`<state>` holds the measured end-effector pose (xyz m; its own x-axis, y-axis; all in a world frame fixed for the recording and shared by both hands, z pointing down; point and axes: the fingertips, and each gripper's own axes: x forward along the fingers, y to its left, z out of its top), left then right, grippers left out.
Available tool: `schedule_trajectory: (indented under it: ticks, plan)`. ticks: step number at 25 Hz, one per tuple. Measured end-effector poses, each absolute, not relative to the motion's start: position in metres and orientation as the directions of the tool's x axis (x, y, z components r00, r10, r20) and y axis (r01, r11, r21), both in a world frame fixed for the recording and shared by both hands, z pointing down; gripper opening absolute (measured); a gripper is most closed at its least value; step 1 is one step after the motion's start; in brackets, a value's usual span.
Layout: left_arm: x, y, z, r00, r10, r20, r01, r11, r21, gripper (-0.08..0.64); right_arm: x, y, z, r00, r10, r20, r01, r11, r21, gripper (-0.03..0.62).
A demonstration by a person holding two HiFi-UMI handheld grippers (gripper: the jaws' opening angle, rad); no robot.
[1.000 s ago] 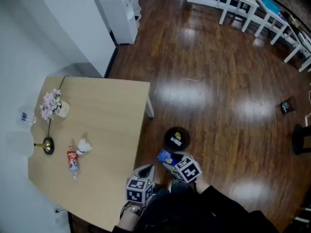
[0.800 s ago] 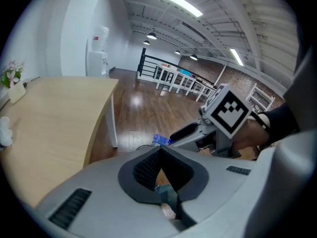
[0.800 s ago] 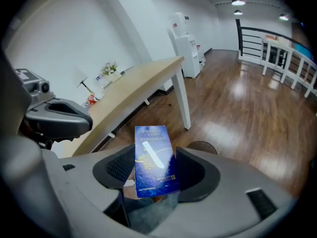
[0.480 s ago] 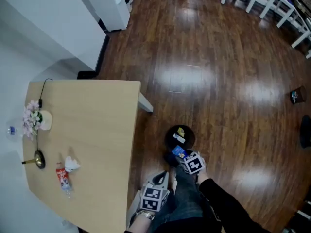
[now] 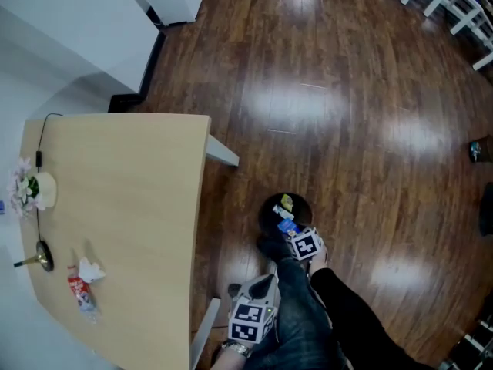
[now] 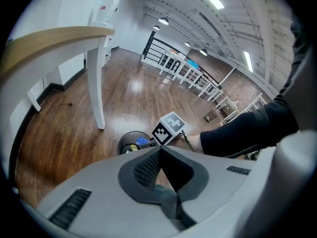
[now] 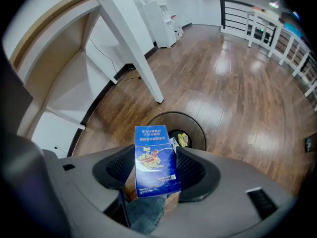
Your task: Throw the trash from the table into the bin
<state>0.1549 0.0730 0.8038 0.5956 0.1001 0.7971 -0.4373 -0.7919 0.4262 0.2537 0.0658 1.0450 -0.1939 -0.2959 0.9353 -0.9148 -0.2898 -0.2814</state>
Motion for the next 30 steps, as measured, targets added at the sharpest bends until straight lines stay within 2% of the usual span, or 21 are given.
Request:
schedule_trajectory:
  ticks: [2, 3, 9, 15, 23, 30]
  plan:
    - [0.154, 0.077, 0.809, 0.590, 0.106, 0.800, -0.449, -0.780, 0.435, 0.006, 0.259, 0.061, 1.053, -0.183, -0.296, 0.938, -0.916, -0.295, -0.272, 0.297]
    - [0.153, 0.079, 0.811, 0.586, 0.109, 0.803, -0.453, -0.777, 0.436, 0.006, 0.261, 0.059, 1.055, -0.181, -0.296, 0.938, -0.916, -0.298, -0.270, 0.362]
    - [0.155, 0.086, 0.811, 0.578, 0.121, 0.807, -0.458, -0.770, 0.444, 0.006, 0.256, 0.057, 1.045, -0.226, -0.301, 0.927, -0.904, -0.290, -0.314, 0.364]
    - [0.149, 0.079, 0.789, 0.580, 0.086, 0.810, -0.462, -0.784, 0.414, 0.006, 0.246, 0.074, 0.993, -0.229, -0.331, 0.915, -0.916, -0.245, -0.318, 0.364]
    - [0.124, 0.056, 0.733, 0.597, 0.001, 0.802, -0.502, -0.780, 0.375, 0.006, 0.229, 0.076, 0.869, -0.249, -0.382, 0.890, -0.921, -0.190, -0.340, 0.364]
    - [0.111, 0.048, 0.670, 0.645, -0.048, 0.762, -0.501, -0.780, 0.375, 0.006, 0.195, 0.059, 0.738, -0.346, -0.450, 0.823, -0.914, -0.036, -0.404, 0.362]
